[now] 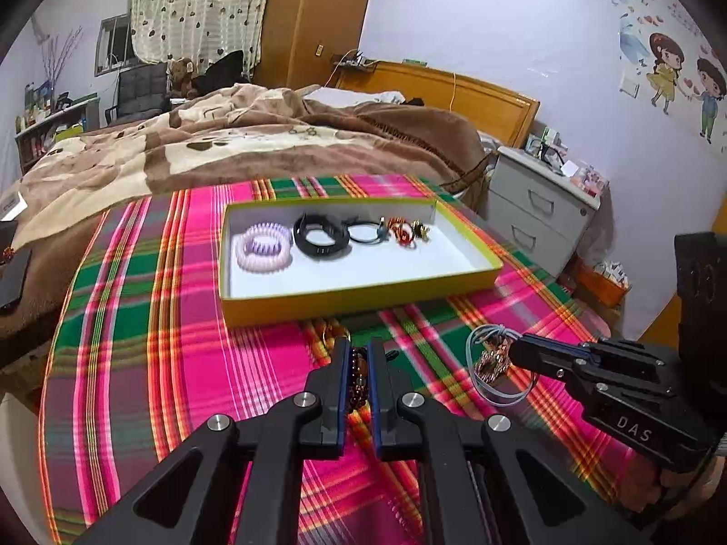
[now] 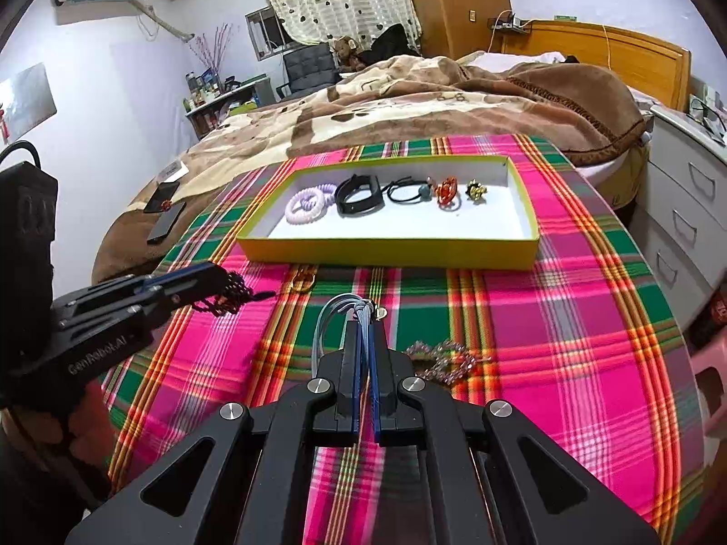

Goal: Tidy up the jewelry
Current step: 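Carry the grey cord and beaded bracelet into the yellow box and open both tools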

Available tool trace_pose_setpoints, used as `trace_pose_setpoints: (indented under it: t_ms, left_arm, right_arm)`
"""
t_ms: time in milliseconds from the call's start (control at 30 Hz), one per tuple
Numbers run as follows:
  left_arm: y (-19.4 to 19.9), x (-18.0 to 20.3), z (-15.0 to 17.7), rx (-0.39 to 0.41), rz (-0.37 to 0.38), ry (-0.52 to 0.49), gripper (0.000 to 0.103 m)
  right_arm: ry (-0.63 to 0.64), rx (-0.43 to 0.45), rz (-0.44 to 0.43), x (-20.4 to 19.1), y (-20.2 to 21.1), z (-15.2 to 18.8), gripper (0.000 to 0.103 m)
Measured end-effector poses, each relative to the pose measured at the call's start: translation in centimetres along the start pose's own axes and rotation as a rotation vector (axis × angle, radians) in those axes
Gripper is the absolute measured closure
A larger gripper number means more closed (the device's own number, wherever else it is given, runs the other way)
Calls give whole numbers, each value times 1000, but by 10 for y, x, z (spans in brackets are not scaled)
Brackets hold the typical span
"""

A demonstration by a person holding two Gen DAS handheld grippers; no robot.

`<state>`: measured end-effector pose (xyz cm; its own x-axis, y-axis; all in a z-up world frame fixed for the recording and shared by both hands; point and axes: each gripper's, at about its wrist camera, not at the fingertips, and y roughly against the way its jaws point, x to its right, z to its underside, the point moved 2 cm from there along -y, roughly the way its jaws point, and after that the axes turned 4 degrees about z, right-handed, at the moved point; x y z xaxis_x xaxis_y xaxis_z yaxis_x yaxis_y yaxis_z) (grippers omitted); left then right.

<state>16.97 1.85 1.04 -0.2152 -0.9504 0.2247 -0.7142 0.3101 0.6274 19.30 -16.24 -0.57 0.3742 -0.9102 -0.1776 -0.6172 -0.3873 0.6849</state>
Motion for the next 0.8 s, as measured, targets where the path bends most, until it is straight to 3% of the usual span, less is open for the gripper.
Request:
trace_pose_setpoints:
  t_ms: [367, 800]
  left_arm:
    - [2, -11, -32, 50, -10, -17, 96]
    - [-28, -40, -76, 70, -64, -28, 96]
  right_arm:
    - [19, 54, 28, 10, 3, -28, 100]
    - [7, 72, 64, 38, -26, -71, 100]
